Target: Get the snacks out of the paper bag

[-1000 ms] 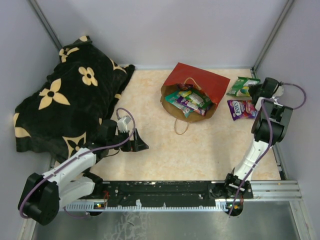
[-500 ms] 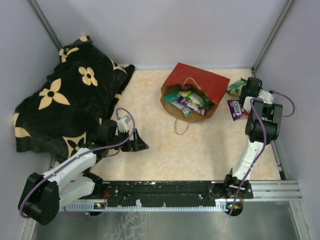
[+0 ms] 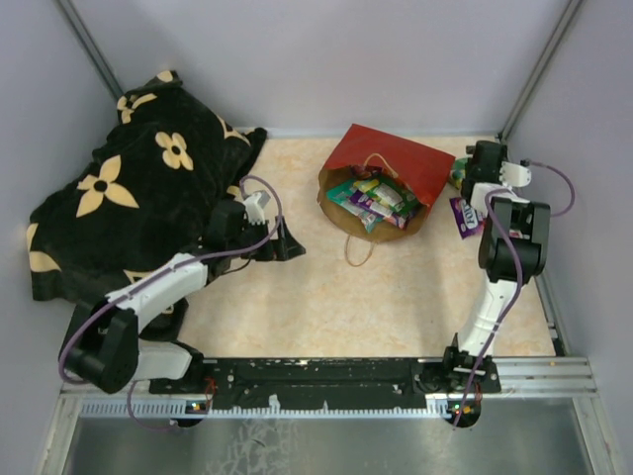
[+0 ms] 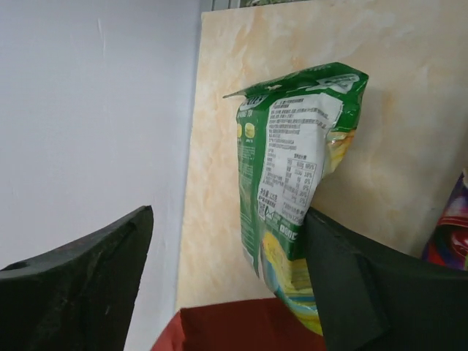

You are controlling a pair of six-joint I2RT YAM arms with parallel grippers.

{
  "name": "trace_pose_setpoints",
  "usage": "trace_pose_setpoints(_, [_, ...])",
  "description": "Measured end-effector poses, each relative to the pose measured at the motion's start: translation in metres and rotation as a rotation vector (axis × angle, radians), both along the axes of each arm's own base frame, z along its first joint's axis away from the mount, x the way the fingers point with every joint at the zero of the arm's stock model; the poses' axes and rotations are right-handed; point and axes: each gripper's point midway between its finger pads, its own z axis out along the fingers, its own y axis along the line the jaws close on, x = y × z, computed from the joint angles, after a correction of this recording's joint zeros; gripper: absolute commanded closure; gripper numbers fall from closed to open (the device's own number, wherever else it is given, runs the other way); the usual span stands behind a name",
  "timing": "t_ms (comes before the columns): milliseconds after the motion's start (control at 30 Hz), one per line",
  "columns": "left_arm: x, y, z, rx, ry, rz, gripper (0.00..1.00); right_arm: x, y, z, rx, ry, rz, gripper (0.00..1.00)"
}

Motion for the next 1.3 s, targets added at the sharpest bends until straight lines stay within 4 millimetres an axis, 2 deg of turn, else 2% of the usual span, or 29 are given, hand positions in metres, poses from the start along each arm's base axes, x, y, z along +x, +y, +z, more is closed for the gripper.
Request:
trace_pose_setpoints(100, [0.033,-0.012,0.012,0.004,-0.069,-0.003,0.01,-0.007,0.004,0.008,-0.030,0.018,0.036,0.07])
trace_pose_setpoints(167, [0.056,-0.021,0.015,0.012,-0.118,-0.010,0.01,-0.019,0.007,0.019,-0.043,0.017,0.050,0.04])
trace_pose_setpoints(467, [0.140,-0.045,0.003,0.094,-0.333,-0.039,0.01,-0.085,0.028,0.070,-0.074,-0.073,0.107,0.04])
trace_pose_setpoints(533, [0.163,-0.049,0.000,0.113,-0.377,-0.034,0.01,-0.097,0.033,0.078,-0.079,-0.093,0.127,0.04])
trace_pose_setpoints(700, [0.200,-0.057,-0.004,0.134,-0.476,-0.019,0.03,-0.118,0.047,0.095,-0.102,-0.134,0.195,0.07])
trace_pose_setpoints(767, [0.211,-0.060,-0.003,0.135,-0.511,-0.020,0.10,-0.128,0.054,0.103,-0.115,-0.152,0.228,0.11])
trace_pose_setpoints(800, [0.215,-0.062,-0.003,0.134,-0.523,-0.021,0.21,-0.133,0.057,0.107,-0.123,-0.163,0.244,0.12])
trace_pose_setpoints(867, [0.226,-0.065,-0.002,0.131,-0.552,-0.022,0.34,-0.145,0.063,0.114,-0.141,-0.181,0.270,0.15])
trace_pose_setpoints(967, [0.236,-0.068,-0.003,0.131,-0.577,-0.029,0.44,-0.161,0.070,0.119,-0.168,-0.195,0.303,0.17])
trace_pose_setpoints(1067, [0.240,-0.068,-0.003,0.128,-0.590,-0.027,0.60,-0.172,0.079,0.120,-0.194,-0.189,0.339,0.18])
trace_pose_setpoints(1133, [0.242,-0.067,-0.001,0.123,-0.601,-0.027,0.97,-0.178,0.087,0.121,-0.210,-0.185,0.369,0.19])
trace_pose_setpoints(1167, [0.242,-0.067,0.001,0.116,-0.602,-0.025,1.00,-0.180,0.093,0.122,-0.220,-0.185,0.390,0.19])
trace_pose_setpoints(1300, [0.242,-0.059,-0.003,0.127,-0.613,0.000,1.00,-0.187,0.118,0.119,-0.258,-0.159,0.480,0.18])
